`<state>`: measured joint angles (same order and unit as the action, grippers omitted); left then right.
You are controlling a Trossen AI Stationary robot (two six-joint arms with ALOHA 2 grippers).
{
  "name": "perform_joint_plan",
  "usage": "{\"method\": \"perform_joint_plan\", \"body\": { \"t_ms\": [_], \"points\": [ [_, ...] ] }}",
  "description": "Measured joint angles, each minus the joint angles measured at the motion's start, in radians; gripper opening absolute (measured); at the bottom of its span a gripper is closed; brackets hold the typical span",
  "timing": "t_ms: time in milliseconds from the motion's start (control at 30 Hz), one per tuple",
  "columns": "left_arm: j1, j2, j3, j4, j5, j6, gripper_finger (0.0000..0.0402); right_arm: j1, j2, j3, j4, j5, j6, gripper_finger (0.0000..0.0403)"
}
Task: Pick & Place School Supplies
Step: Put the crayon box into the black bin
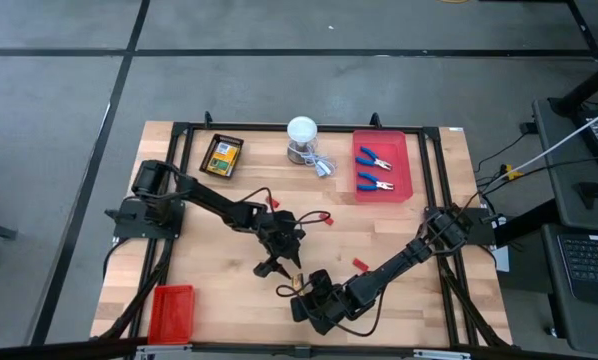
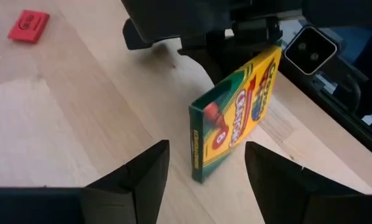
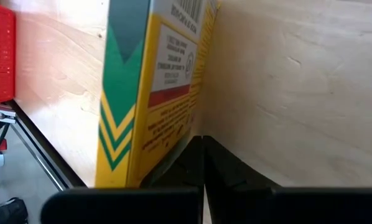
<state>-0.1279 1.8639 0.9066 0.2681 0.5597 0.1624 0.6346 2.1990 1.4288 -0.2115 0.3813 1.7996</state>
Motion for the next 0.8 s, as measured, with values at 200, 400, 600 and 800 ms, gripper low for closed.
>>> {"method": "perform_joint_plan", "body": {
  "t_ms": [200, 400, 600, 800],
  "points": [
    [0.000, 0.034, 0.001, 0.063, 0.034, -0.022, 0.0207, 0.000, 0.000, 0.000, 0.002, 0.000, 0.000, 0.0000],
    [-0.001, 0.039, 0.001, 0.082, 0.053, -0.038, 0.0207, 0.000, -0.001, 0.001, 0.002, 0.000, 0.000, 0.0000],
    [-0.010, 0.039, 0.001, 0.109, 0.065, -0.047, 0.0185, -0.006, -0.002, 0.001, 0.002, 0.007, 0.000, 0.0000],
    [-0.023, 0.039, 0.002, 0.126, 0.063, -0.047, 0.0155, -0.013, -0.002, 0.002, 0.001, 0.015, 0.000, 0.0000]
  ]
}}
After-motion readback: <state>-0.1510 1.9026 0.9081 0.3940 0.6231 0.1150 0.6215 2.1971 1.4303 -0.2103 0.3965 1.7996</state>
